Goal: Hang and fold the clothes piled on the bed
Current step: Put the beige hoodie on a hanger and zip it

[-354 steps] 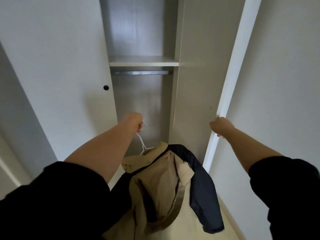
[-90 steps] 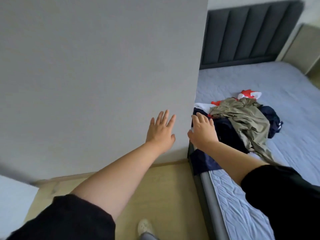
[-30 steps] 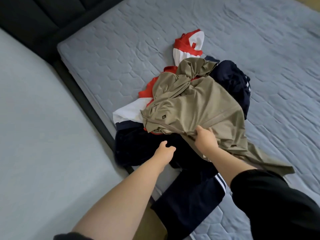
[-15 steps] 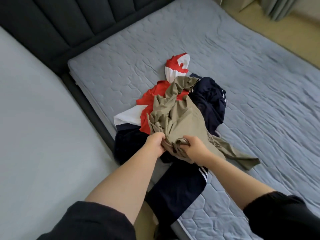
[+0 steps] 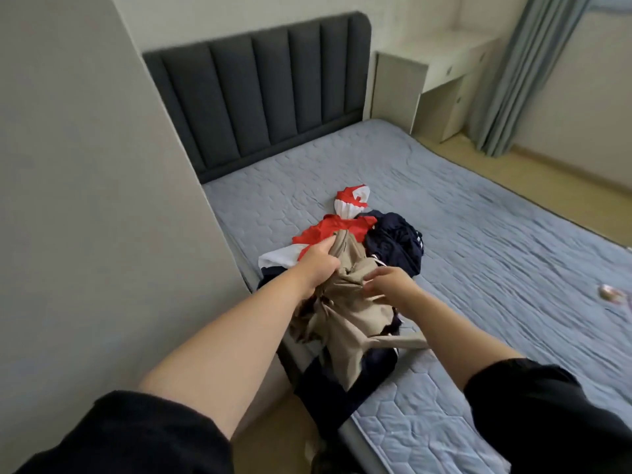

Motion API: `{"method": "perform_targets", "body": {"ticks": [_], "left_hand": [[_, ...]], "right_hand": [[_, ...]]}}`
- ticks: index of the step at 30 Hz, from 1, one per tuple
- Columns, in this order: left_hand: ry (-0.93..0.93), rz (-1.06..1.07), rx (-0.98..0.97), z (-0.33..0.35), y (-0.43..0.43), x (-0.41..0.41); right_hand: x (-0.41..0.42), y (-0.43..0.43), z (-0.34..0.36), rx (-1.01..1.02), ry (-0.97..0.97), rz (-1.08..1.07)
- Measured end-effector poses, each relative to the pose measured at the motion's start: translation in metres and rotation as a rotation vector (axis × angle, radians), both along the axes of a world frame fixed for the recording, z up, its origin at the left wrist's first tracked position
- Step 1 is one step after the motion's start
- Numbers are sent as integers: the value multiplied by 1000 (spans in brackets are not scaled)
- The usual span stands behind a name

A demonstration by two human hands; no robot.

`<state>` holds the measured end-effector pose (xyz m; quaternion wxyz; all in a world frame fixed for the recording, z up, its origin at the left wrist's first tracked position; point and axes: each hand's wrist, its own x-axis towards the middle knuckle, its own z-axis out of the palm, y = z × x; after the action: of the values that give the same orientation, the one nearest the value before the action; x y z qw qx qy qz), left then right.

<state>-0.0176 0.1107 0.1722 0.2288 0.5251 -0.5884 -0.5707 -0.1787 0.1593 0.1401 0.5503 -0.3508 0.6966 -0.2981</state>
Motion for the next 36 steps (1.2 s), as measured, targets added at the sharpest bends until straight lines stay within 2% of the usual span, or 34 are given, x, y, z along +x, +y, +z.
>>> {"method": "perform_targets", "body": {"ticks": [2,4,8,11,14,17,19,24,28,30,32,34,36], "left_hand": [[-15,-48,-45,27,38,17],[52,-96,-36,52,74,31],[72,-130,-30,105,140,61],[-18,-141,-70,138,186,79],[-69,-204,-79,159,232,97],[-127,-209,-59,170,279,113],[-188,-173,-58,173,311,116],[-300,-108,4,163,396,97],[-562,64,-8,137,466,61],[-506,189,14,125,500,47],[-380,278,59,119,532,42],[-280,360,76,117,561,43],[-252,472,24,119,589,45]], "right_hand": [[15,24,25,-83,-11,-130],[29,50,46,-87,-78,-209],[51,109,74,109,-354,-208],[69,144,88,192,-549,-161],[94,172,109,179,-551,-102],[117,192,133,68,-479,69],[124,206,148,29,-453,106],[117,253,180,-54,-670,85],[108,305,211,-60,-828,107],[108,333,222,96,-1006,124],[111,368,234,209,-1084,225],[114,408,249,171,-1060,387],[116,443,263,29,-940,479]]}}
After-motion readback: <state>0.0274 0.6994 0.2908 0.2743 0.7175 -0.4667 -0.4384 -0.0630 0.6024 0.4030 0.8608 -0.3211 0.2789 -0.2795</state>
